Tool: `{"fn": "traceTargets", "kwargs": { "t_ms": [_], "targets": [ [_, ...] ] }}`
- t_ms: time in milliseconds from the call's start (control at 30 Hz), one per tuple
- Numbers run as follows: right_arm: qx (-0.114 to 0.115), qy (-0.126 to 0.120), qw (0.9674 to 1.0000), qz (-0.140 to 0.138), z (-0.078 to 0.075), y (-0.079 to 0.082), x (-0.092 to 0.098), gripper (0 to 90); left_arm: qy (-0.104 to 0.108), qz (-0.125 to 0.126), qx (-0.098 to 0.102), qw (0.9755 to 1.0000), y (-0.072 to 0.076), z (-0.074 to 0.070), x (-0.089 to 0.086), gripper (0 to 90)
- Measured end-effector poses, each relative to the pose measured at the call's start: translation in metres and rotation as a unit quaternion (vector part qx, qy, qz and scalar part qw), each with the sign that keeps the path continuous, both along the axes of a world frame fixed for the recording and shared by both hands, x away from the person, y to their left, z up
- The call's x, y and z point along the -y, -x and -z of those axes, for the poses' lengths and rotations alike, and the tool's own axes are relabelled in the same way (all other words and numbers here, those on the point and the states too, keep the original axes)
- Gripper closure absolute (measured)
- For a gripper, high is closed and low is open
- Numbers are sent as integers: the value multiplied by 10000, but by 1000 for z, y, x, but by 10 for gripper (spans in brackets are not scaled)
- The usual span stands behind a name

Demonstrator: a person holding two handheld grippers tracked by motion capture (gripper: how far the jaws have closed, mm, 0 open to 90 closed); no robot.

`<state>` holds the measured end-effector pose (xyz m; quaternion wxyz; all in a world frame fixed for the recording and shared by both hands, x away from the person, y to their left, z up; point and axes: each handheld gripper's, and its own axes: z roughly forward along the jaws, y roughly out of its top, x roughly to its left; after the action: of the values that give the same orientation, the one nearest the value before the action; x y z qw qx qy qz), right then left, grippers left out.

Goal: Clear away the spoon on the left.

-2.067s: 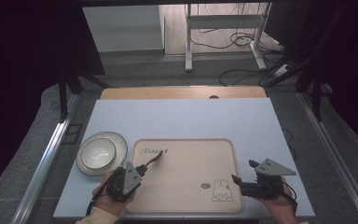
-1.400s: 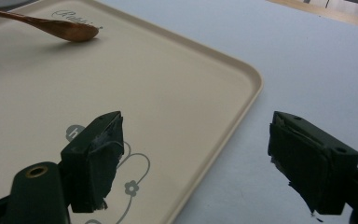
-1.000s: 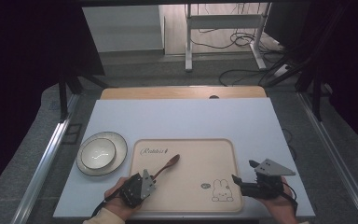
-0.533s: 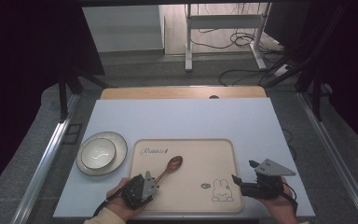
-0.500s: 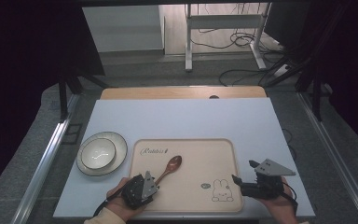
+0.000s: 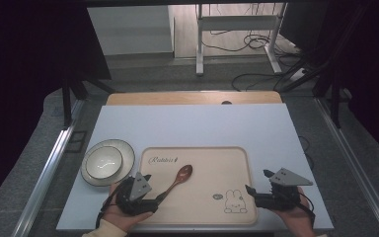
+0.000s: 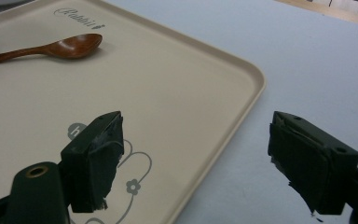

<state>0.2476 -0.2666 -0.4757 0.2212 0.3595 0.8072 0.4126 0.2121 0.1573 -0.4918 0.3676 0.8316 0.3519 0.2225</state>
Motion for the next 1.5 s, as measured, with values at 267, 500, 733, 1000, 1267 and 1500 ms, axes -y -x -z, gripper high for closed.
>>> {"fn": "traceTargets", "kwargs": {
  "t_ms": [267,500,733,1000,1267,1500],
  "targets": [
    [-2,-7,10000,-16,0,1,-1,185,551,-442,57,9975,4,-11,-28,266],
    [-11,-11,10000,13,0,-1,1,185,630,-716,78,9954,8,-16,-46,265],
    [-38,-36,9999,140,1,-3,8,185,546,-919,69,9942,16,-16,-61,271],
    [-58,-34,9998,162,1,-4,9,185,533,-1072,105,9928,24,-14,-76,277],
    [-66,-23,9999,152,2,-4,8,185,498,-1051,117,9931,23,-15,-76,286],
    [-62,-17,9999,140,2,-4,8,185,514,-1018,128,9934,23,-15,-75,286]
  ]
}}
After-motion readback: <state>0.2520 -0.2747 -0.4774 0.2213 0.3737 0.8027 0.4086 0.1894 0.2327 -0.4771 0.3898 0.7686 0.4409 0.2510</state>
